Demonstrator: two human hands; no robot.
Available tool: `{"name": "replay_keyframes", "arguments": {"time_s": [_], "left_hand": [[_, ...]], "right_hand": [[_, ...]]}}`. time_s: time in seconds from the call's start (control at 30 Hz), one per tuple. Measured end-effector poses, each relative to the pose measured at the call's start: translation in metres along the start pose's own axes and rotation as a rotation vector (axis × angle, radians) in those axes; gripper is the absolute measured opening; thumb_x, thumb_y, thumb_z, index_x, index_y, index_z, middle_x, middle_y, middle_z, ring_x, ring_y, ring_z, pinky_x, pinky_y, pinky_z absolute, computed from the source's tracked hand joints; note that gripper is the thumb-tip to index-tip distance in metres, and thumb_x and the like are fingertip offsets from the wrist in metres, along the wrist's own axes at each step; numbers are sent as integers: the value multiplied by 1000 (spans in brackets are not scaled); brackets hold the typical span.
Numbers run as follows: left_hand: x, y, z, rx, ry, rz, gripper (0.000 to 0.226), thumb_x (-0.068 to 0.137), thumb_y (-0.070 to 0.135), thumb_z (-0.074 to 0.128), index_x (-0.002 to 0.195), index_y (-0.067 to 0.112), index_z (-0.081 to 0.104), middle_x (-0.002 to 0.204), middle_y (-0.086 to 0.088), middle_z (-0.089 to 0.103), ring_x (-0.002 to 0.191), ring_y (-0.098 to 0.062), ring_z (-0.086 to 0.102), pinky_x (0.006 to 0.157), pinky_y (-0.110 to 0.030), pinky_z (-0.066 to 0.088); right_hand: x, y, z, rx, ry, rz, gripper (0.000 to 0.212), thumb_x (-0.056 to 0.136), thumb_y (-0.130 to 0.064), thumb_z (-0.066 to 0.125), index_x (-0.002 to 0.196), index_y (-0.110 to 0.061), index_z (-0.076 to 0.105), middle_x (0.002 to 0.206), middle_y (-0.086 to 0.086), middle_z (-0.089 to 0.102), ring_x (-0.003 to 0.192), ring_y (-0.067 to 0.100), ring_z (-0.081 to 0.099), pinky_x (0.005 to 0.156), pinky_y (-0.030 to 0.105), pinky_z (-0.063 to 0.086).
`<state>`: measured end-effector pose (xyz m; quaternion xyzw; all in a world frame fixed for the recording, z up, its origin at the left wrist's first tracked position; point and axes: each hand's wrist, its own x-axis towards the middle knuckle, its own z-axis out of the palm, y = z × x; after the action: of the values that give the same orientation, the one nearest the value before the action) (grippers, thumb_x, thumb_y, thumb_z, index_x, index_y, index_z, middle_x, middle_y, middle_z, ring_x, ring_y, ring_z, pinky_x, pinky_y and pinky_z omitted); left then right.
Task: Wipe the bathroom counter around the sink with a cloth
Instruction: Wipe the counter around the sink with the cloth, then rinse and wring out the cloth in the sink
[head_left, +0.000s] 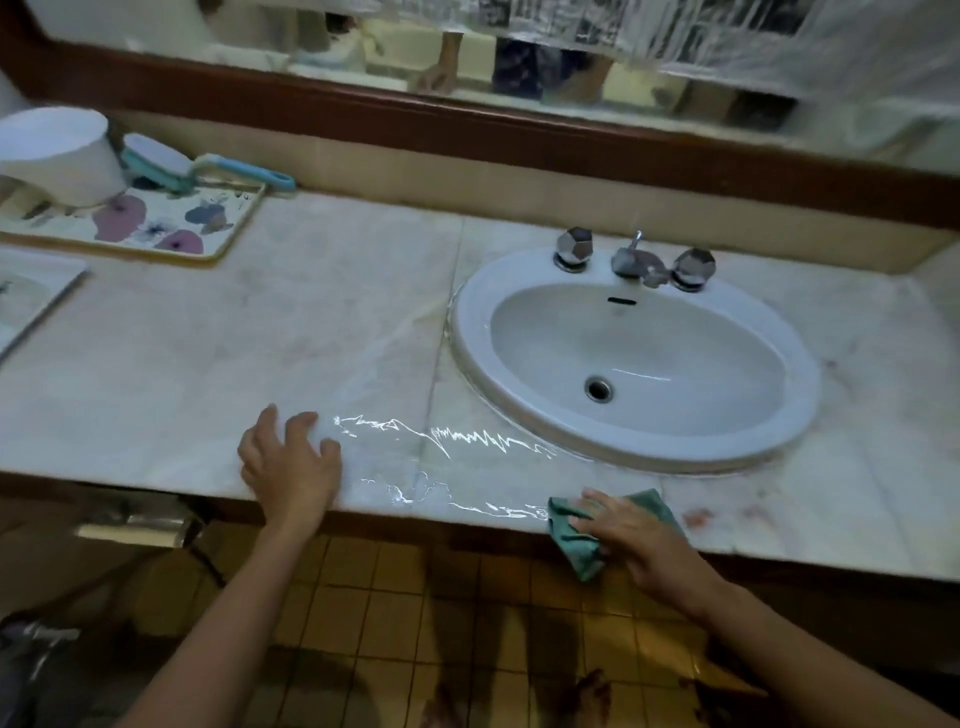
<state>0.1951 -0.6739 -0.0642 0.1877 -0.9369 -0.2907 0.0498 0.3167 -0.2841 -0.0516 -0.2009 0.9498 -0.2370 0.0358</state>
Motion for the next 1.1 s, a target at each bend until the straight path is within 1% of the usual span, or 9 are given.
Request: {"name": "replay_keyframes", "arguments": {"time_s": [0.13,0.3,0.47,0.53,0.6,0.7,0.8,0.93,1.1], "left_hand": [[-54,42,16,-162,-82,239,28,80,10,62,106,20,68,138,-3,46,128,-30,33,103,-50,36],[-109,126,42,-314,-235,731,32,79,23,49,105,19,67,122,1,57,114,-15,48,95,-32,42],[-140,220,71,-34,-270,1286,72,73,29,66,140,18,45,155,-7,32,139,-32,34,102,-43,39],[-143,257,88,160,-281,1339,90,71,35,67,149,20,26,161,-7,17,144,-41,21,103,-48,36],[-142,286,104,193,-270,1333,87,72,37,60,149,18,23,158,-9,24,139,-44,31,100,-50,40],[-123,316,123,91,-224,1287,79,64,34,67,135,17,36,117,-9,56,89,-32,63,67,-38,53],[-98,345,131,213,-173,1275,64,58,29,82,114,18,53,82,-2,61,53,-24,61,37,-26,36],[-72,376,136,384,-52,1419,30,57,23,78,77,13,59,64,-1,55,36,-24,50,39,-18,12],[-54,405,128,542,-104,1417,40,53,32,82,76,12,56,65,-3,58,41,-30,55,40,-22,20]], "right_hand": [[-22,24,-47,273,99,407,51,83,7,65,116,-32,67,120,-10,61,111,6,60,100,22,44],[-10,42,-114,602,39,674,23,93,-2,54,97,-14,73,91,7,72,86,20,65,76,26,48],[15,59,-156,1049,-281,778,26,93,-9,55,113,7,57,98,25,61,80,32,61,70,36,52],[28,63,-167,1219,-386,720,29,84,2,53,112,3,62,97,25,62,81,32,62,71,36,55],[41,71,-177,1352,-444,657,34,73,8,51,103,3,65,92,24,63,79,32,63,74,36,55],[59,91,-191,1459,-478,628,28,73,14,50,95,3,64,82,23,65,70,30,68,71,36,58],[77,104,-202,1381,-499,669,16,77,13,55,87,3,61,74,22,62,65,30,67,65,36,56],[89,130,-215,1213,-474,762,13,80,13,59,91,5,57,78,21,63,72,35,68,74,46,58],[82,157,-223,1306,-555,686,13,83,9,56,94,2,56,72,17,61,61,26,64,61,38,57]]}}
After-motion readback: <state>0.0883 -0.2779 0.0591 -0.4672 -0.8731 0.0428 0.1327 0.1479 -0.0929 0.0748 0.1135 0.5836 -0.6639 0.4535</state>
